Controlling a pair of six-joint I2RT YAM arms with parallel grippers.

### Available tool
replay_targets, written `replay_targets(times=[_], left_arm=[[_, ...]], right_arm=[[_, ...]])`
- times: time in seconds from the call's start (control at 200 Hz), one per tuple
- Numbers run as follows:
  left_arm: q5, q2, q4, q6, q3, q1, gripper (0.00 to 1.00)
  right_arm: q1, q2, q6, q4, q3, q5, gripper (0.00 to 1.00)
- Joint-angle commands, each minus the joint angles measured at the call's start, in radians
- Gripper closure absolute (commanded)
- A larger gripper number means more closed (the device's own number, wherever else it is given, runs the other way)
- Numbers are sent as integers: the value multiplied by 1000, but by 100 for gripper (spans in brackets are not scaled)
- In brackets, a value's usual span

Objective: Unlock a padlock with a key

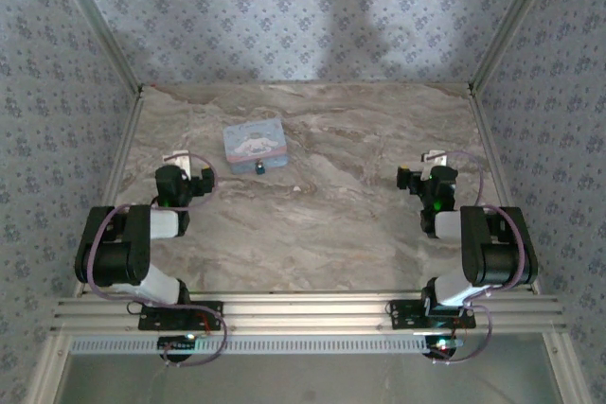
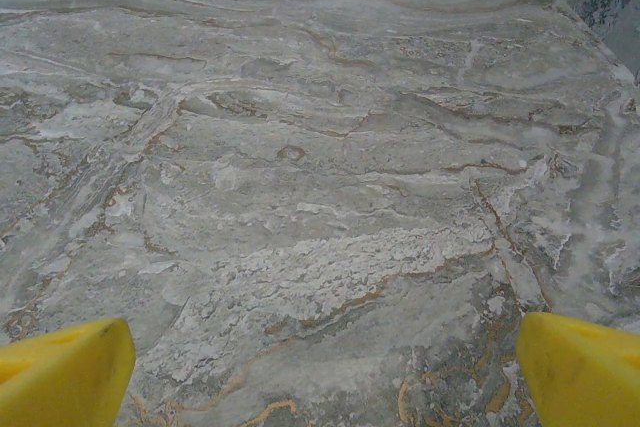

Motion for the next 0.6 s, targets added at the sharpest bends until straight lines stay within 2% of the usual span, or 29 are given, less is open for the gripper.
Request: replay_targets(times=[0.0,0.46,0.595], left_arm=[[12,5,41,9,23,7,2],[13,1,47,5,19,10,2],[-1,-138,-96,1,36,10,2]], right_arm=[[3,12,14,21,23,8,0],[1,5,19,26,18,17,0],[-2,-128,41,-163,63,77,0]])
